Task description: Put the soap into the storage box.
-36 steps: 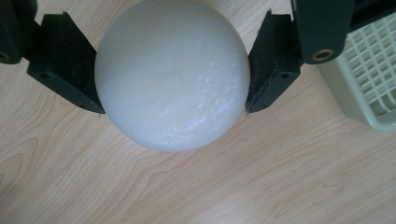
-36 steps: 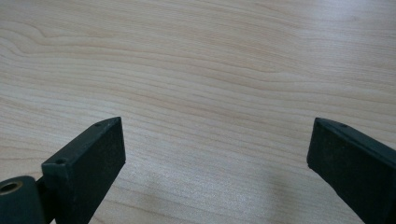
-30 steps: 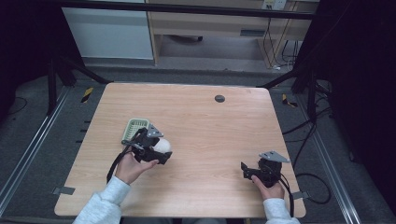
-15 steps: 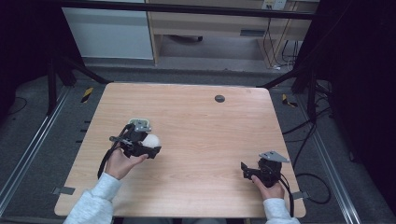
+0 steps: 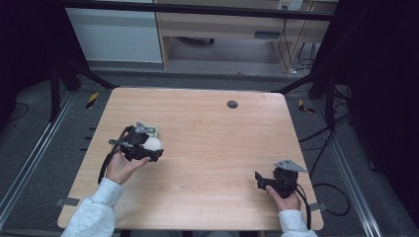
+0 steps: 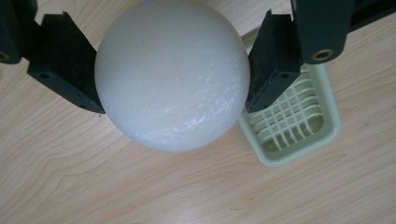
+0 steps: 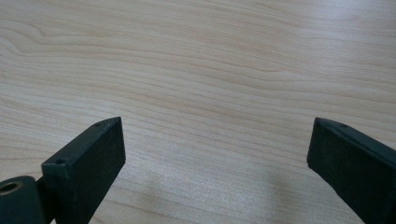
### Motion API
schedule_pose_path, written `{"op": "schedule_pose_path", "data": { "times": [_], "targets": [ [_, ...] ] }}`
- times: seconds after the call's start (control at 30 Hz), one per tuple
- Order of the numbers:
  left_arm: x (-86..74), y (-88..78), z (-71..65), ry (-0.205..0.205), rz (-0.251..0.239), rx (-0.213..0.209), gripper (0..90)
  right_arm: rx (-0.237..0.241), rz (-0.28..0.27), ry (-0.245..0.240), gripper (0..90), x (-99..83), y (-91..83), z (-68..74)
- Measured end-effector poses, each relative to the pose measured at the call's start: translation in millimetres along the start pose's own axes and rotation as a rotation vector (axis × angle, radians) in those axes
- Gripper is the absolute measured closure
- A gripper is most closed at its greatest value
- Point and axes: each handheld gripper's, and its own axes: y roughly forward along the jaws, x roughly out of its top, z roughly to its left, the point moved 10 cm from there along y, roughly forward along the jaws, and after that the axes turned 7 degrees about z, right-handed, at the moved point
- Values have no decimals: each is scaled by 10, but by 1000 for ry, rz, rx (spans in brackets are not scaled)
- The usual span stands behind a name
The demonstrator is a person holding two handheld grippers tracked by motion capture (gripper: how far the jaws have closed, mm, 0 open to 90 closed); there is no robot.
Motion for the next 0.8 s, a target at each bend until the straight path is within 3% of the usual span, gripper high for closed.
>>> {"op": "schedule_pose_path", "data": {
  "times": [0.8],
  "targets": [
    [32,29,300,-64,4,32,234,1,1,-3,47,-1,2,-1]
  ]
}}
